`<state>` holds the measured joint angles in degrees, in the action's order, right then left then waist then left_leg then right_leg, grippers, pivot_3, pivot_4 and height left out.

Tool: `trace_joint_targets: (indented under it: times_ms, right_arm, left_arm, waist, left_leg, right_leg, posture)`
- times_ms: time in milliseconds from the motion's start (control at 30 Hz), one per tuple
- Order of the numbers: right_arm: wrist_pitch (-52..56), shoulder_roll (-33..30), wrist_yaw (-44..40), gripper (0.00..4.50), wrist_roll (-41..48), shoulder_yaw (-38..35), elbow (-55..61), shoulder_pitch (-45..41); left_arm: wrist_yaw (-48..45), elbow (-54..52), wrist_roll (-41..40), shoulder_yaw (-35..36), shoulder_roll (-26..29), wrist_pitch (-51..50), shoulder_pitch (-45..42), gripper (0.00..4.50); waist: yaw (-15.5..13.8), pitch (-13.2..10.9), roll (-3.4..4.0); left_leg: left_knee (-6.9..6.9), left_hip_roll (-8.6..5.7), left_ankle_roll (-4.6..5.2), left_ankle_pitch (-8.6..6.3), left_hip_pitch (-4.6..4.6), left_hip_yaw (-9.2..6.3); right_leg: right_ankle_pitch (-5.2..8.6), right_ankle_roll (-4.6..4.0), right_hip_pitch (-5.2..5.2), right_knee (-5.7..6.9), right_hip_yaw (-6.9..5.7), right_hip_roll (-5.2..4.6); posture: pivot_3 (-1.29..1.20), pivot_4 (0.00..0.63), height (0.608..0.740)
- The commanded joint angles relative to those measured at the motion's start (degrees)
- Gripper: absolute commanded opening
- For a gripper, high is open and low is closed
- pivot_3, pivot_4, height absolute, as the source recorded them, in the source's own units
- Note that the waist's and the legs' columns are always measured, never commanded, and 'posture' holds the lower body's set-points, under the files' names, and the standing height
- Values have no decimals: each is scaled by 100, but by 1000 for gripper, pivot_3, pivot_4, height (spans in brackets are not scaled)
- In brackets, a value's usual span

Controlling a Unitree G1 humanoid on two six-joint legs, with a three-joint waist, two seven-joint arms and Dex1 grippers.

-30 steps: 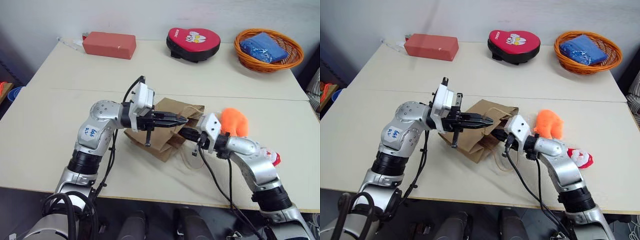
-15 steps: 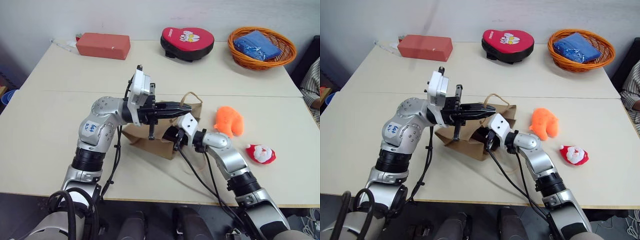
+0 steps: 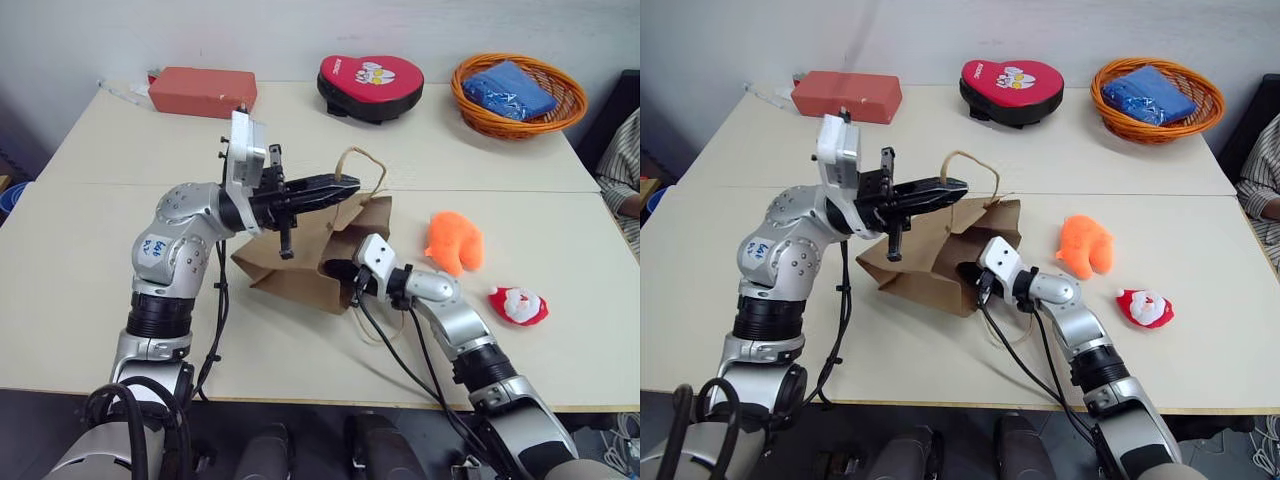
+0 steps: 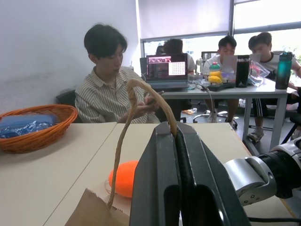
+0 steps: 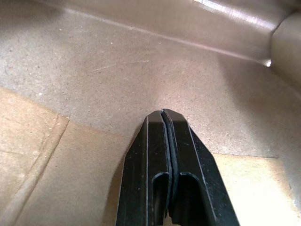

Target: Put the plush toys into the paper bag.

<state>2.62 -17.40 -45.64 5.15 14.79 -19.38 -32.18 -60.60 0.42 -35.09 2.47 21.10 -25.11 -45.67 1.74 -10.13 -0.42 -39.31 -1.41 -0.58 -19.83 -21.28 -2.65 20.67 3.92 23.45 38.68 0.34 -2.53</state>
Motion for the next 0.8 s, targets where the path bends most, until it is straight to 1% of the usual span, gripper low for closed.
trace_joint_targets:
  times_ms: [33, 233, 367, 467, 567, 667, 800]
  right_arm:
    - [442, -117, -30, 14, -271, 147, -59, 76]
    - [678, -90, -5, 14, -276, 112, 227, 157]
    - [597, -13, -26, 14, -99, -35, 476, 207]
    - [453, 6, -39, 14, 62, -213, 668, 255]
    - [703, -65, -209, 14, 537, -519, 1216, 421]
    - [906, -366, -508, 587, 910, -733, 1898, 708]
    - [1001, -847, -784, 1833, 1562, -1348, 2768, 1289]
  left_arm:
    - [147, -325, -380, 303, 48, -140, -206, 0]
    - [297, -375, -798, 603, 131, -446, -289, 0]
    - [197, -442, -663, 442, 235, -428, -113, 0]
    - [172, -440, -576, 337, 211, -335, -17, 0]
    - [141, -415, -457, 232, 189, -196, 84, 0]
    - [135, -445, -425, 180, 181, -129, 161, 0]
    - [143, -510, -456, 152, 184, -109, 227, 0]
  waist:
    - [-1, 2, -1]
    - [-3, 3, -2]
    - [-3, 3, -2]
    - [-6, 3, -2]
    - [-11, 3, -2]
    - [-16, 3, -2]
    - [-34, 3, -3]
  left_leg:
    - [-1, 0, 0, 0, 1, 0]
    - [-4, 0, -1, 0, 4, 0]
    - [-3, 0, -1, 0, 4, 0]
    - [-1, -1, -1, 0, 4, 0]
    - [-1, -1, -1, 0, 1, 0]
    - [2, -1, -1, 0, -3, 0]
    - [5, -1, 0, 0, -3, -2]
  right_leg:
    - [0, 0, -2, 1, 0, 0]
    - [0, 0, -3, 5, 0, -1]
    - [0, 0, -2, 4, 0, -1]
    - [0, 0, -2, 3, 0, -1]
    - [0, 0, -1, 1, 0, -1]
    - [0, 0, 2, 1, 0, -1]
    - [0, 0, 0, -7, -1, -1]
  posture:
    - [0, 150, 740]
    - [0, 150, 740]
    - [0, 150, 740]
    - [0, 150, 740]
    - [0, 150, 740]
    - [0, 150, 740]
    - [0, 150, 740]
